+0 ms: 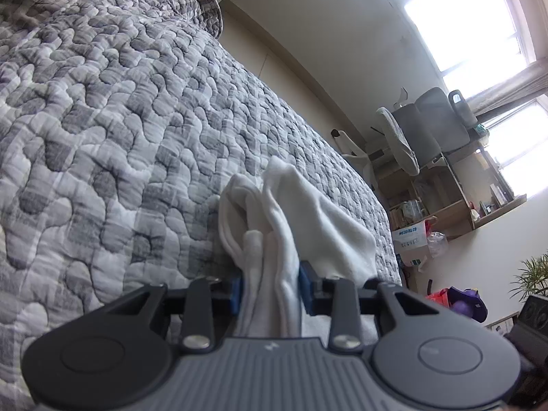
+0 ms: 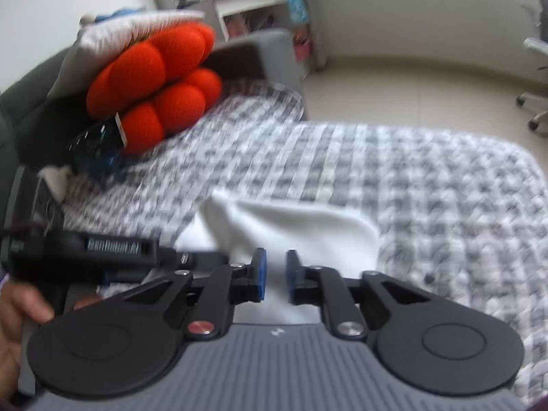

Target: Fold clothes

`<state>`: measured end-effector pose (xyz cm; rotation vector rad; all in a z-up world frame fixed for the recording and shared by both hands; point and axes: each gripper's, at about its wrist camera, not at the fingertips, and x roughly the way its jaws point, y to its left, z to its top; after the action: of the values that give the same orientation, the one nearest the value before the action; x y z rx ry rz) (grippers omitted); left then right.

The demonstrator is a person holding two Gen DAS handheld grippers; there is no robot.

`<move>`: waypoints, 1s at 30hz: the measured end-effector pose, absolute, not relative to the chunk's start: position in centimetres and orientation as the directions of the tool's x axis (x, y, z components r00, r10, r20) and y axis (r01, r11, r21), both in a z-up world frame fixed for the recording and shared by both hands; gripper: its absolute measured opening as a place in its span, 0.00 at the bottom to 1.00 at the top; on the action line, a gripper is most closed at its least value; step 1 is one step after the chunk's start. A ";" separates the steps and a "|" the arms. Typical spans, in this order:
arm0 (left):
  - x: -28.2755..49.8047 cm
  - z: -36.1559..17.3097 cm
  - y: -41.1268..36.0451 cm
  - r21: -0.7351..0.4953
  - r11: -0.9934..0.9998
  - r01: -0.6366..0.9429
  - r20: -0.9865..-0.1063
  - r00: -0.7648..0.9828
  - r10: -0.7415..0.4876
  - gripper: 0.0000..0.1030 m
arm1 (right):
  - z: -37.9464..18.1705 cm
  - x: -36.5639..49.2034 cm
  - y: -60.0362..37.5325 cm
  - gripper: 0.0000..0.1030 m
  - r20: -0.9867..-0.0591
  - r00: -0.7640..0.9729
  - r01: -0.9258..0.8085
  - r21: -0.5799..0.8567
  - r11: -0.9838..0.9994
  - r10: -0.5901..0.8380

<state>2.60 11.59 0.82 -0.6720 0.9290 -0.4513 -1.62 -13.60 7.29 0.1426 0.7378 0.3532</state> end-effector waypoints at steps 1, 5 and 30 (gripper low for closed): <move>2.6 0.9 11.3 -0.694 0.716 0.073 -0.579 0.533 -0.617 0.32 | 7.2 -1.2 -13.5 0.22 -0.639 0.681 -0.260 0.244 0.934 0.357; 3.1 1.2 10.0 -0.684 0.725 0.080 -0.583 0.537 -0.609 0.32 | 6.2 1.0 -12.5 0.05 -0.694 0.658 -0.234 0.179 0.956 0.291; 2.8 1.0 10.2 -0.669 0.738 0.092 -0.587 0.544 -0.600 0.30 | 5.4 2.2 -13.7 0.09 -0.706 0.677 -0.137 0.156 0.978 0.208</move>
<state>2.79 10.20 1.04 -0.6276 0.9113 -0.4442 2.19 -13.67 5.44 0.0925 0.8044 0.1942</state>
